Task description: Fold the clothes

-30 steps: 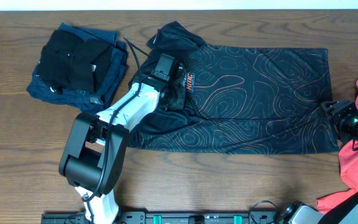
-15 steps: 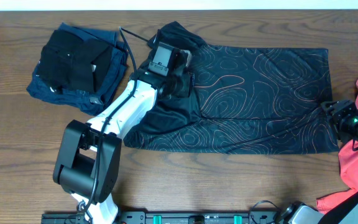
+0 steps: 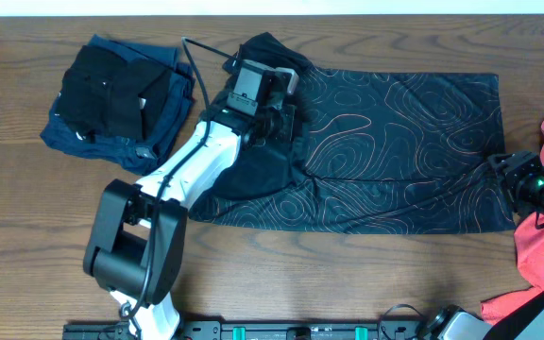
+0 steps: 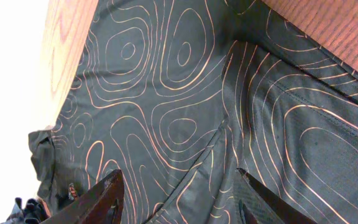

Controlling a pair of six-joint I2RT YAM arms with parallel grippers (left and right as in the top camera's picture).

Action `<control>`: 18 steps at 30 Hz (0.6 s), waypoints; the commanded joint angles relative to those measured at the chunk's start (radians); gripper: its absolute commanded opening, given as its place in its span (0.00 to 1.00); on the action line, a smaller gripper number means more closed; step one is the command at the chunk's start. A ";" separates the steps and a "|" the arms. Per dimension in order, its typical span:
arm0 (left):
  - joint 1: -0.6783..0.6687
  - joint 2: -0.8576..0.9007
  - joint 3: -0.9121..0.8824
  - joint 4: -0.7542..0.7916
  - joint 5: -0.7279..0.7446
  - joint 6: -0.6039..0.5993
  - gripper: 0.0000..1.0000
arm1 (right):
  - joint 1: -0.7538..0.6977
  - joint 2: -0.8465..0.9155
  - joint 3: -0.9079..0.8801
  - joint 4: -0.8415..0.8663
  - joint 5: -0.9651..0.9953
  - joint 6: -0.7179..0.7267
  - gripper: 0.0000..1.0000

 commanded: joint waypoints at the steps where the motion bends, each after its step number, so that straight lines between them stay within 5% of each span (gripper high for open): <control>1: -0.011 0.026 0.016 -0.014 0.010 -0.004 0.50 | -0.002 -0.012 0.001 -0.003 0.003 -0.018 0.54; 9: 0.065 0.001 0.016 -0.150 0.003 -0.004 0.53 | -0.002 -0.012 0.001 -0.012 0.003 -0.053 0.55; 18: 0.230 -0.015 0.016 -0.615 0.002 0.015 0.54 | -0.002 -0.012 0.000 -0.185 0.177 -0.068 0.53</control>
